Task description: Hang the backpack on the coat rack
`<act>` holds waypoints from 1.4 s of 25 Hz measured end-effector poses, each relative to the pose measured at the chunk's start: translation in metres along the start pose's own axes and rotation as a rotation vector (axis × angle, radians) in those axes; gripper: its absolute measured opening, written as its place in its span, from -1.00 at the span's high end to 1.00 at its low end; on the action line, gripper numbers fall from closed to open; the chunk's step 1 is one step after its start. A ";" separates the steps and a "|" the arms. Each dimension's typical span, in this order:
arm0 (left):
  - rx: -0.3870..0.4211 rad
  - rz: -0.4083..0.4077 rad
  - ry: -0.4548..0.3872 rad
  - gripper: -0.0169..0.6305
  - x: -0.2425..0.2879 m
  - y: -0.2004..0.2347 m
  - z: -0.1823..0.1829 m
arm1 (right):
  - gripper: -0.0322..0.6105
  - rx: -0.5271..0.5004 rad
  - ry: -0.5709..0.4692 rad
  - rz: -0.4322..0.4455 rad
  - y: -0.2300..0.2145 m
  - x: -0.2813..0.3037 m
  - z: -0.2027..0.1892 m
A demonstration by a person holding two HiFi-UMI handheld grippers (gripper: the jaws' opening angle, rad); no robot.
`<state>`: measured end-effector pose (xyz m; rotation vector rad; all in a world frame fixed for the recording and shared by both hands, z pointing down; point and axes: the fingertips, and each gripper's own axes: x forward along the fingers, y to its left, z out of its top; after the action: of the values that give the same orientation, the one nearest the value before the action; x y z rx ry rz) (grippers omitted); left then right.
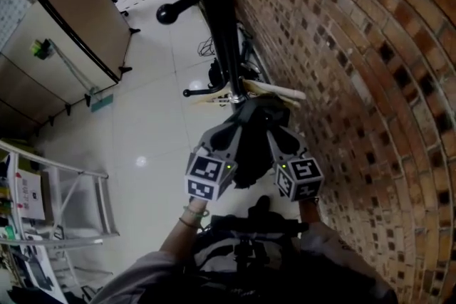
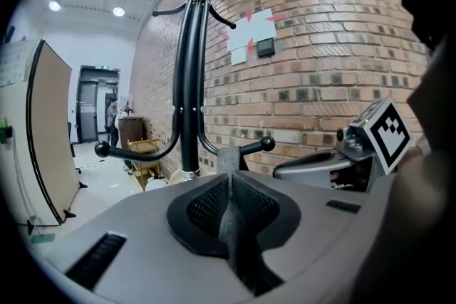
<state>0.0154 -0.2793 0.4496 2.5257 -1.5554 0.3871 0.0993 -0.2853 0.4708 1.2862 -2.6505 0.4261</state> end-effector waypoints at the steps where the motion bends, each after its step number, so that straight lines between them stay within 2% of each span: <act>1: -0.007 -0.005 -0.005 0.89 -0.004 0.001 -0.001 | 0.66 0.006 -0.007 -0.018 0.002 -0.003 0.000; 3: -0.023 -0.020 -0.008 0.90 -0.012 0.002 -0.005 | 0.84 0.019 -0.016 -0.047 0.009 -0.010 -0.002; 5: -0.036 -0.030 -0.013 0.94 -0.021 0.005 -0.010 | 0.87 0.026 -0.023 -0.059 0.020 -0.016 -0.004; 14: -0.053 -0.095 -0.012 0.94 -0.076 0.014 -0.035 | 0.87 0.042 -0.050 -0.096 0.080 -0.034 -0.015; 21: -0.070 -0.156 -0.036 0.94 -0.105 0.013 -0.041 | 0.87 0.071 -0.080 -0.139 0.116 -0.047 -0.019; 28: -0.079 -0.221 -0.023 0.94 -0.116 -0.015 -0.052 | 0.87 0.097 -0.080 -0.168 0.130 -0.067 -0.028; 35: -0.107 -0.196 -0.028 0.94 -0.117 -0.025 -0.053 | 0.87 0.104 -0.066 -0.127 0.128 -0.070 -0.029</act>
<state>-0.0198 -0.1542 0.4663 2.5791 -1.2848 0.2367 0.0419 -0.1487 0.4560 1.5152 -2.6106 0.5170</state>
